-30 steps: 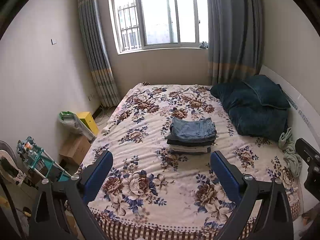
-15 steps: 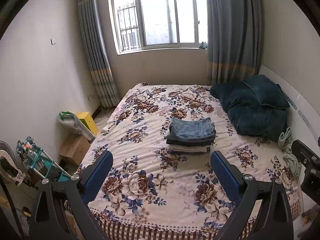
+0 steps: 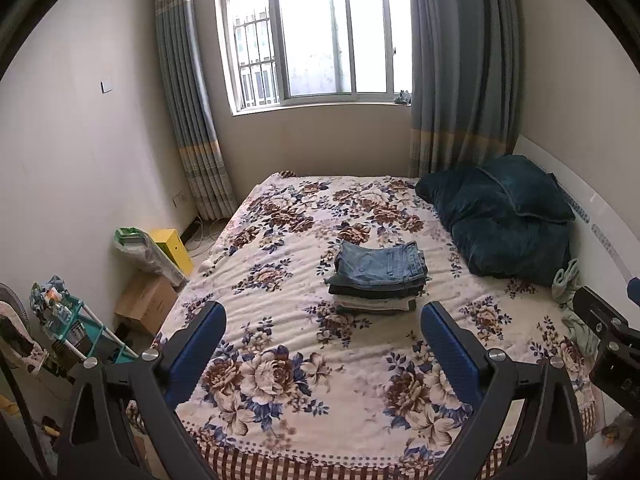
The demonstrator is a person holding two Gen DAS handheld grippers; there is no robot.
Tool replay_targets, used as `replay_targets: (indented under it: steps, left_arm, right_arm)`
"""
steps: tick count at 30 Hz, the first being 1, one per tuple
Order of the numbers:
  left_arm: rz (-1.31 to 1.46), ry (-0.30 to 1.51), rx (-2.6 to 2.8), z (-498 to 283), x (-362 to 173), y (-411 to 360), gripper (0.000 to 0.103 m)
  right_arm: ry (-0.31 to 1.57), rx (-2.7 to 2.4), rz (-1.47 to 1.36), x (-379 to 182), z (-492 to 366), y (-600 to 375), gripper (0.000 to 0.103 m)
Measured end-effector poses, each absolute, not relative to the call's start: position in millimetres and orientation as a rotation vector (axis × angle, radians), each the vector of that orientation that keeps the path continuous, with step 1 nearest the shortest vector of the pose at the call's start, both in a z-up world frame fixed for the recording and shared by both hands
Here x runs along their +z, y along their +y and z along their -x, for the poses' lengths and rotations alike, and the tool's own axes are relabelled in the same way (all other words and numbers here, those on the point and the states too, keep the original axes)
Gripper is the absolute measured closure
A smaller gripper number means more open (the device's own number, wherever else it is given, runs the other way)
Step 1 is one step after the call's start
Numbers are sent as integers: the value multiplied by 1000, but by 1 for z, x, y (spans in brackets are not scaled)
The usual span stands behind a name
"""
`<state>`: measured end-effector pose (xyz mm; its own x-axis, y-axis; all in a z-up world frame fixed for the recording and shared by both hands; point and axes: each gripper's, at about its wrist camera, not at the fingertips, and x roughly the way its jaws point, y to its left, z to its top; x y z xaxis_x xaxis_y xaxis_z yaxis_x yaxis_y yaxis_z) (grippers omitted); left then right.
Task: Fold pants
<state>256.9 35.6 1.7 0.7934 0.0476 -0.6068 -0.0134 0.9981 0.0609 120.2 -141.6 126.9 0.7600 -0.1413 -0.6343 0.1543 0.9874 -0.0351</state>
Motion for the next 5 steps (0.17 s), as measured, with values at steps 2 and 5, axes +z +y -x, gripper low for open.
replay_targets:
  steps: [2, 5]
  left_arm:
    - [-55, 648, 32, -256, 2, 35, 3]
    - [-59, 641, 28, -255, 4, 33, 3]
  right_arm:
    - [692, -160, -23, 126, -121, -143, 7]
    - [694, -159, -23, 125, -121, -143, 7]
